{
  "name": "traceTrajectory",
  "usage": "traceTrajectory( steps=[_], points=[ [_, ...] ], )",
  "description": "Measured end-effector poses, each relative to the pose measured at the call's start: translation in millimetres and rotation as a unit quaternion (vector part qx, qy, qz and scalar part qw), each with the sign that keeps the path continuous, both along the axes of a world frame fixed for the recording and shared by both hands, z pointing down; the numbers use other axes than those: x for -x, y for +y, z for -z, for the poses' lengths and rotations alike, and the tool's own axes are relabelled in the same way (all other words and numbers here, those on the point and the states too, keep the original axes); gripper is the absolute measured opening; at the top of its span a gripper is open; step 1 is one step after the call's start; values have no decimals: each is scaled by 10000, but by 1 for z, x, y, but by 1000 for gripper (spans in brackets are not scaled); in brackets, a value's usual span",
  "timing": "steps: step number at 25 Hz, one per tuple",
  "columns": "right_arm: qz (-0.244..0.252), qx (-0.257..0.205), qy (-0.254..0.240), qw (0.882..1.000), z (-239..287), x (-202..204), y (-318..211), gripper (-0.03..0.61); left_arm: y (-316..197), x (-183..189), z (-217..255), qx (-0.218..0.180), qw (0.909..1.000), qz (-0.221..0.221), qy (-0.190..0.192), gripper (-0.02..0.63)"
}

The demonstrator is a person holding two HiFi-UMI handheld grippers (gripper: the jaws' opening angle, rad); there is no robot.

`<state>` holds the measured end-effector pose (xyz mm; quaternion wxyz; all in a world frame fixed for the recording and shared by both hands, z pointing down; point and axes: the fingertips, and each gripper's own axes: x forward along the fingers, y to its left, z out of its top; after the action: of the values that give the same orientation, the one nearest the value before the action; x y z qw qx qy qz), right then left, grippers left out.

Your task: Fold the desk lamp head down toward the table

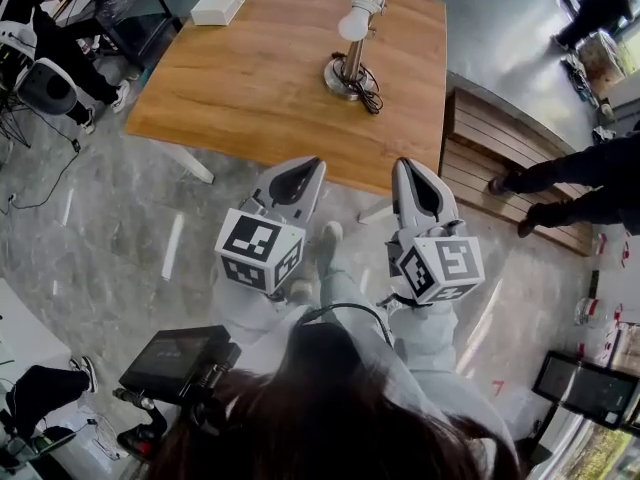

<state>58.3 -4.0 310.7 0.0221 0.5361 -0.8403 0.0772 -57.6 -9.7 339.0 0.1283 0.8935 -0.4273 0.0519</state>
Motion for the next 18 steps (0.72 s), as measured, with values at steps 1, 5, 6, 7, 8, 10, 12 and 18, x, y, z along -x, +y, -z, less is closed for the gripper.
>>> traceTrajectory(
  steps=[1,5,6,7,8,10,12,18],
  points=[
    [-2,24,-20,10000,-4,-5,-19,2,-18,-3,-5,17,10000,-47,-21,2],
    [150,172,-199,9995,-13,-25,-94,2,-90,-18,-19,66,9996,-226,-131,2],
    [227,249,-287,9990,-14,-28,-113,2,-110,-20,-22,92,9996,-244,-125,1],
    [311,342,-391,9982,-15,-30,-133,2,-129,-22,-24,126,9995,-261,-103,2],
    [399,446,-510,9969,-16,-31,-151,2,-148,-24,-25,163,9994,-282,-69,2],
    [567,649,-725,9936,-17,-33,-184,2,-181,-27,-29,216,9992,-332,2,2],
    [691,792,-786,9913,-17,-33,-212,2,-210,-29,-35,277,9988,-394,43,2],
    [903,1445,-1253,9774,-29,-36,-276,2,-270,-41,-65,663,9943,-840,20,2]
  ],
)
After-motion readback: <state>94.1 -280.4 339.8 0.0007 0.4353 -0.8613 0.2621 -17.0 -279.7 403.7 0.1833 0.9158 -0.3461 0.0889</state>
